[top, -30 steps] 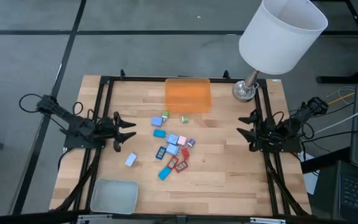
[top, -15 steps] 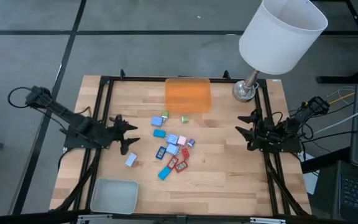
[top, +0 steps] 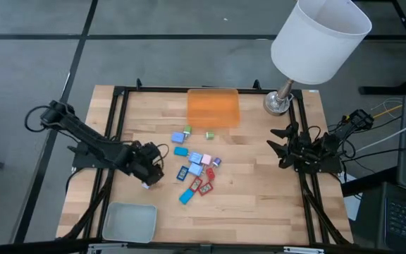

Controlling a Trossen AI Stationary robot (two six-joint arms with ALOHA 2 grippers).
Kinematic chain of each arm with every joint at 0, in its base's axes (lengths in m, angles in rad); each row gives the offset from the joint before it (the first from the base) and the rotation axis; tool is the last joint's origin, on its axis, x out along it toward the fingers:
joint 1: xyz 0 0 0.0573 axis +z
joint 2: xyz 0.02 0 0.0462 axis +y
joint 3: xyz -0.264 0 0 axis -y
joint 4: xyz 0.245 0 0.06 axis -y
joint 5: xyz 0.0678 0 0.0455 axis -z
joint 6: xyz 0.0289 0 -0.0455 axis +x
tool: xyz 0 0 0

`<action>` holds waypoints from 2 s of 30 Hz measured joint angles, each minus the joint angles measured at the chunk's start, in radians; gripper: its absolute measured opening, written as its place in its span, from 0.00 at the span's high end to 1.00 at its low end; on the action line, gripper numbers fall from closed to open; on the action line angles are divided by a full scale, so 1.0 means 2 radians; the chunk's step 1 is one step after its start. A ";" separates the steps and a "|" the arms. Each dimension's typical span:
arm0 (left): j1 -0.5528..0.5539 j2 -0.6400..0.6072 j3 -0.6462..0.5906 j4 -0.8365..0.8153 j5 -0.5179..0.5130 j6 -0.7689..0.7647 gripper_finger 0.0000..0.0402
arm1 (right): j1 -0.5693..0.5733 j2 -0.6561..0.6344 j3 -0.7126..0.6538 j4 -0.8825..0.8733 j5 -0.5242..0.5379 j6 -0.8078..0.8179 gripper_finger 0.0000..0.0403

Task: Pick & Place Office items
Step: Put the white digital timer into the gray bin

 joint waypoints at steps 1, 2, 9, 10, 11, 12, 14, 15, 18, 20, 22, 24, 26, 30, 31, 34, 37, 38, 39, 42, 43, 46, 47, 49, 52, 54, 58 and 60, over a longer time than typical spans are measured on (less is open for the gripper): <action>0.000 0.016 0.017 -0.018 0.011 -0.014 0.35 | 0.000 0.000 0.000 0.000 0.000 -0.008 0.40; -0.001 0.029 0.034 -0.034 0.021 -0.030 0.35 | 0.000 0.000 0.000 0.000 0.000 -0.018 0.40; -0.018 0.084 0.092 -0.062 0.104 -0.165 0.32 | 0.000 0.000 0.000 0.011 0.000 -0.050 0.40; -0.024 0.091 0.092 -0.063 0.117 -0.181 0.32 | 0.000 0.000 0.000 0.012 -0.002 -0.053 0.40; -0.032 0.100 0.092 -0.066 0.125 -0.197 0.31 | 0.000 0.000 0.000 0.011 -0.005 -0.057 0.40; -0.039 0.109 0.091 -0.068 0.132 -0.213 0.31 | 0.000 0.000 0.000 0.011 -0.011 -0.058 0.40; -0.052 0.128 0.090 -0.076 0.140 -0.247 0.30 | 0.000 0.000 0.000 0.011 -0.030 -0.060 0.40; -0.058 0.137 0.090 -0.078 0.145 -0.259 0.30 | 0.000 0.000 0.001 0.011 -0.038 -0.060 0.40; -0.067 0.159 0.090 -0.076 0.158 -0.290 0.30 | 0.000 0.000 0.006 0.011 -0.058 -0.060 0.40; -0.071 0.173 0.090 -0.067 0.167 -0.305 0.30 | 0.000 0.000 0.011 0.011 -0.067 -0.060 0.40; -0.073 0.187 0.090 -0.054 0.171 -0.311 0.30 | 0.000 0.000 0.013 0.011 -0.074 -0.060 0.40; -0.074 0.200 0.090 -0.043 0.173 -0.312 0.31 | 0.000 0.000 0.013 0.009 -0.080 -0.059 0.40; -0.074 0.211 0.090 -0.041 0.173 -0.312 0.31 | 0.000 0.000 0.013 0.007 -0.080 -0.059 0.40; -0.071 0.223 0.090 -0.046 0.179 -0.308 0.31 | 0.000 0.000 0.013 0.007 -0.080 -0.059 0.40; -0.071 0.225 0.090 -0.051 0.179 -0.308 0.31 | 0.000 0.000 0.013 0.007 -0.080 -0.059 0.40; -0.069 0.226 0.090 -0.067 0.178 -0.301 0.31 | 0.000 0.000 0.013 0.007 -0.081 -0.058 0.40; -0.065 0.226 0.089 -0.078 0.176 -0.299 0.31 | 0.000 0.000 0.013 0.007 -0.081 -0.050 0.40; -0.064 0.225 0.086 -0.072 0.176 -0.297 0.31 | 0.000 0.000 0.013 0.008 -0.081 -0.048 0.40; -0.062 0.222 0.079 -0.062 0.176 -0.294 0.31 | 0.000 0.000 0.013 0.008 -0.081 -0.048 0.40; -0.058 0.215 0.048 -0.004 0.186 -0.282 0.31 | 0.000 0.000 0.013 0.008 -0.081 -0.048 0.40; -0.058 0.210 0.037 0.016 0.186 -0.281 0.31 | 0.000 0.000 0.013 0.008 -0.081 -0.048 0.40; -0.056 0.198 0.005 0.051 0.185 -0.282 0.31 | 0.000 0.000 0.013 0.007 -0.081 -0.047 0.40; -0.056 0.196 -0.001 0.054 0.185 -0.283 0.31 | 0.000 0.000 0.013 0.007 -0.080 -0.047 0.40; -0.056 0.186 -0.015 0.063 0.183 -0.288 0.31 | 0.000 0.000 0.013 0.007 -0.080 -0.046 0.40; -0.056 0.168 -0.037 0.089 0.182 -0.290 0.31 | 0.000 0.000 0.013 0.007 -0.080 -0.046 0.40; -0.056 0.156 -0.051 0.107 0.182 -0.298 0.32 | 0.000 0.000 0.013 0.008 -0.080 -0.046 0.40; -0.056 0.151 -0.058 0.102 0.183 -0.304 0.39 | 0.000 0.000 0.013 0.008 -0.080 -0.046 0.40; -0.056 0.151 -0.058 0.098 0.183 -0.303 0.43 | 0.000 0.000 0.013 0.008 -0.080 -0.046 0.40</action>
